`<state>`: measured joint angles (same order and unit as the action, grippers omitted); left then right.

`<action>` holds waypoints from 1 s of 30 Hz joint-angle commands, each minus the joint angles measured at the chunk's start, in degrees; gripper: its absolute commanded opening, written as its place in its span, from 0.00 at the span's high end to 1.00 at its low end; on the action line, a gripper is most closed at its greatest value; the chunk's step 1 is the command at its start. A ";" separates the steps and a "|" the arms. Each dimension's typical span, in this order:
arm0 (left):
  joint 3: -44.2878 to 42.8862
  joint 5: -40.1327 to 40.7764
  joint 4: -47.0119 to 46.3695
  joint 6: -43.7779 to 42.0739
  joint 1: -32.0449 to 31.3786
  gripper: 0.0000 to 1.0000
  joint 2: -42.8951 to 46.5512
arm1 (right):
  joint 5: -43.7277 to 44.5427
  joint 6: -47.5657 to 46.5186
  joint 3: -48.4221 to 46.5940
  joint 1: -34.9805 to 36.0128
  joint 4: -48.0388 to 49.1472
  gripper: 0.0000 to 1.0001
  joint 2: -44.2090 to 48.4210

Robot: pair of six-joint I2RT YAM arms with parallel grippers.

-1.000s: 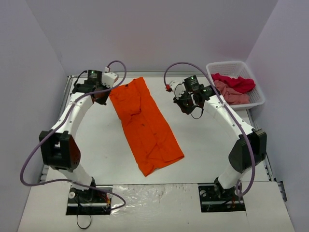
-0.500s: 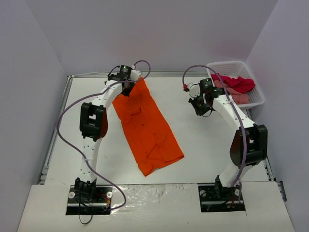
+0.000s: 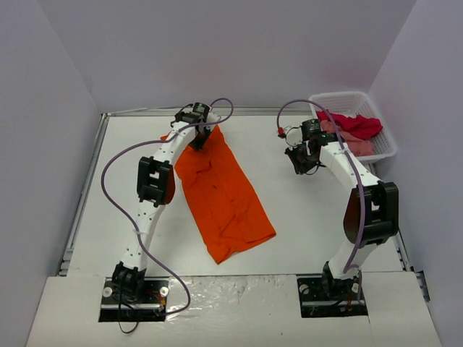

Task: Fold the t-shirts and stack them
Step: Rotate the tshirt 90 degrees

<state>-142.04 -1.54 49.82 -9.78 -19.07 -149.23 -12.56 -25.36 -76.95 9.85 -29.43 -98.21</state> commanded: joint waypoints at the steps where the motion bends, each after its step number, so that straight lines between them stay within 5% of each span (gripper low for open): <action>1: -6.05 0.93 6.94 1.17 -0.44 0.98 -1.06 | -1.15 0.14 1.71 -0.71 0.60 1.00 -0.66; 11: -13.44 3.74 9.68 -1.47 -3.95 0.98 -6.51 | -2.12 0.40 3.56 -1.15 1.83 1.00 -0.66; 30: -14.76 4.88 4.05 -9.20 -10.90 0.98 -7.83 | -3.70 0.32 4.79 -1.50 2.10 1.00 -1.72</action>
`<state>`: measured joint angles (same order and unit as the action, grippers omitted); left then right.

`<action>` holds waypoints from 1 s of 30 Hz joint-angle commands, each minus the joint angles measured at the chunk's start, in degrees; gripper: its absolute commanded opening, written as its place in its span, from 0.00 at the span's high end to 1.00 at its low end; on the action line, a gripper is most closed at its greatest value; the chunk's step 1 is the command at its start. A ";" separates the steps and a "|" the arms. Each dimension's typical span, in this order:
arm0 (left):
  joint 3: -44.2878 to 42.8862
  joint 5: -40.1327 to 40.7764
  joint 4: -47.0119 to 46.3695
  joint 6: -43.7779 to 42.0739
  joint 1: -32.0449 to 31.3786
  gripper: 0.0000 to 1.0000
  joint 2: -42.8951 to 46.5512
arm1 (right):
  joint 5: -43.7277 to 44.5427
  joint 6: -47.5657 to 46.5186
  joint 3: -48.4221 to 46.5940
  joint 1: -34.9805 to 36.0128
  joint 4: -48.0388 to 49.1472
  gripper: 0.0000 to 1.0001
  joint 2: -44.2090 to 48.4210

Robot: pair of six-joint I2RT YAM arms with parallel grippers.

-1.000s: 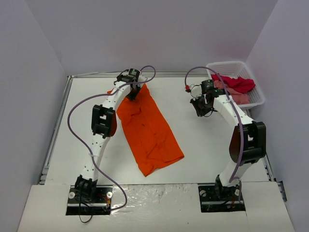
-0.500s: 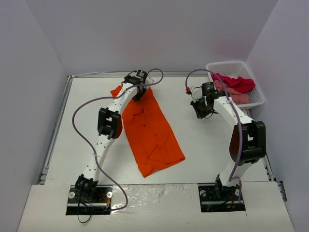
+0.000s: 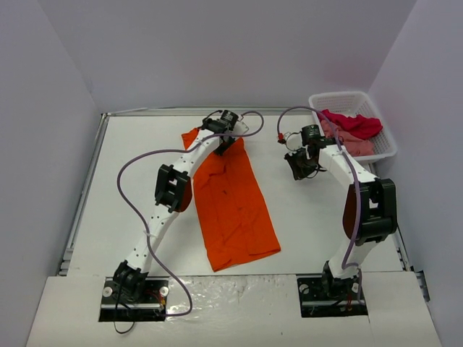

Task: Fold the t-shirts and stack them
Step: Rotate the tshirt 90 degrees

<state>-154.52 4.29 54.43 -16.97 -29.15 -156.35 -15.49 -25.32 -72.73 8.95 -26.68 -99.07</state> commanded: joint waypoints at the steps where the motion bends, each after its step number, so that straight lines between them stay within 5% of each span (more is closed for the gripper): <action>1: -2.28 -1.04 -0.99 -2.45 -1.00 0.98 -0.71 | -0.69 0.27 0.57 -0.60 -0.74 1.00 -0.87; 16: 5.44 -0.08 -10.03 -1.40 0.32 0.98 6.13 | -3.15 -1.31 -1.36 0.19 -1.01 1.00 -0.95; 26: 16.16 4.32 -12.42 -0.43 4.97 0.98 24.59 | -4.64 -3.51 -18.39 3.78 -3.46 1.00 -7.36; 30: 30.80 6.33 -17.15 2.63 7.34 0.98 34.94 | -6.04 -3.95 -30.50 7.04 -6.10 1.00 -16.22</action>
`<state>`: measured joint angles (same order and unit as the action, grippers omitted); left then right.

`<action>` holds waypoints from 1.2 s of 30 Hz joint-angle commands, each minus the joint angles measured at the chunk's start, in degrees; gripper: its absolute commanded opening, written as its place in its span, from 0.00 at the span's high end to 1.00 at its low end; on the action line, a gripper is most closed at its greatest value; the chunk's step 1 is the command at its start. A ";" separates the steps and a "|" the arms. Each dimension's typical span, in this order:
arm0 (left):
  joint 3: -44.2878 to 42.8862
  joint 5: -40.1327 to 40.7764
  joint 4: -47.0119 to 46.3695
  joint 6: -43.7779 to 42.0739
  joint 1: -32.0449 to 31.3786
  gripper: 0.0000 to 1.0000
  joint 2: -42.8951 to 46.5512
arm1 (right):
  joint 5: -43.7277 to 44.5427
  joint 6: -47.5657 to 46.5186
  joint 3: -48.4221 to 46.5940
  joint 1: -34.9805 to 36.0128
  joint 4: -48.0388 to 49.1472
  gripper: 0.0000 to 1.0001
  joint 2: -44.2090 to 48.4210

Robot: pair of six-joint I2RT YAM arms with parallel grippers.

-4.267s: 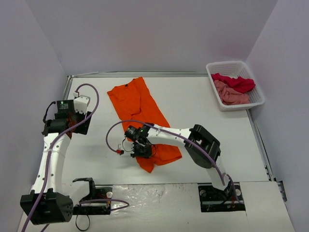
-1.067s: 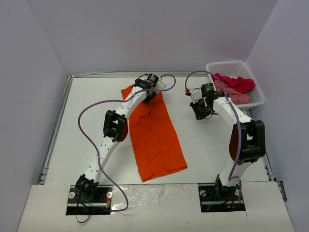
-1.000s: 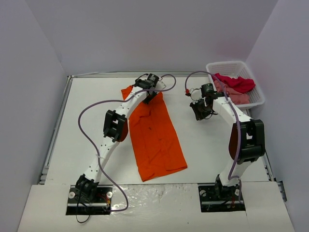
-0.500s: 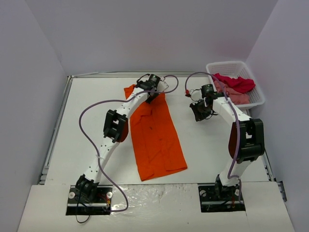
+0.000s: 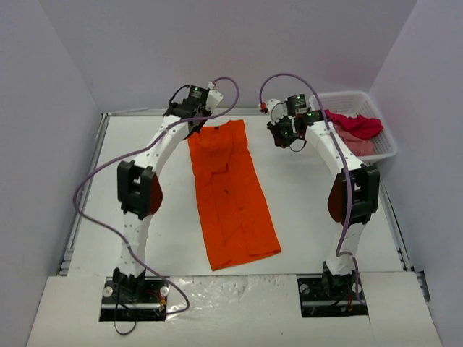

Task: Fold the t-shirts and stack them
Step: Rotate the tshirt 90 degrees

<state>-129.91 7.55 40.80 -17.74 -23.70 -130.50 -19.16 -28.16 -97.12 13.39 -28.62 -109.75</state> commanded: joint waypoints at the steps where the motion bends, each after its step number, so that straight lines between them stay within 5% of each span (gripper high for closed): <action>1: 8.85 3.08 -4.66 4.19 2.60 0.98 11.12 | -2.81 -1.19 -7.89 3.04 -4.16 1.00 -7.04; 7: 28.62 2.82 -8.72 7.28 9.02 0.98 26.94 | -10.19 -2.16 -22.91 4.81 -7.94 1.00 -19.33; 13: 42.34 3.79 -8.54 4.64 14.64 0.98 40.48 | -13.29 -5.49 -23.38 8.48 -2.08 1.00 -21.73; 20: 50.18 2.91 -7.57 3.94 18.95 0.98 48.40 | -12.31 -7.08 -28.47 12.89 -1.00 1.00 -27.52; 36: 54.50 2.38 -7.05 5.52 19.31 0.98 50.60 | -8.27 -7.08 -32.43 12.98 -0.91 1.00 -37.11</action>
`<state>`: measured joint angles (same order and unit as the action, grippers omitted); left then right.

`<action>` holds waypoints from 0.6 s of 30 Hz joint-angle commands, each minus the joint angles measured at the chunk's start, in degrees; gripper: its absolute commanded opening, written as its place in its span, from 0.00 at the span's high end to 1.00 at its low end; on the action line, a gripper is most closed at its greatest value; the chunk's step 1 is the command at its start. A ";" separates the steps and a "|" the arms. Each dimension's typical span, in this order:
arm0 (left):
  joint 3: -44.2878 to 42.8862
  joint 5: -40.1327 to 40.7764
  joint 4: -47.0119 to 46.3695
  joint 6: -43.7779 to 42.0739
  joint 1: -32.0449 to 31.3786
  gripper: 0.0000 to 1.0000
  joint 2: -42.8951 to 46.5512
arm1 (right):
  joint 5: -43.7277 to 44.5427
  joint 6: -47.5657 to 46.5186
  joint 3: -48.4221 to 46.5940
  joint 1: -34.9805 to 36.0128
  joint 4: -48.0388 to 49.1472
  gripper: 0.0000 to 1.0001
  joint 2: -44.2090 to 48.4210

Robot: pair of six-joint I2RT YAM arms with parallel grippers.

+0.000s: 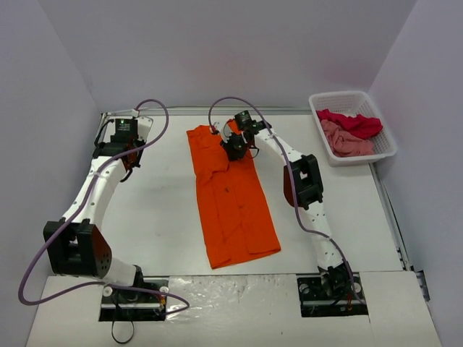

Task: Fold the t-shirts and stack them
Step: Rotate the tshirt 90 degrees

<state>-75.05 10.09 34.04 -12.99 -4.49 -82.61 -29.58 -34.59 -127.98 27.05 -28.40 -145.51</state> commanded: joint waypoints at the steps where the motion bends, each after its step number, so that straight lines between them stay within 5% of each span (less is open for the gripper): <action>1: -0.45 -0.16 -0.21 0.86 0.01 0.98 2.80 | 2.34 -0.57 -1.57 -0.77 -1.13 1.00 -1.53; 18: -1.42 -3.14 1.38 1.13 0.01 0.98 2.19 | 6.03 6.72 -6.84 -7.62 -0.51 1.00 -6.80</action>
<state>-74.43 7.68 34.44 -12.78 -4.49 -82.24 -28.25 -29.28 -134.02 21.26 -26.59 -149.62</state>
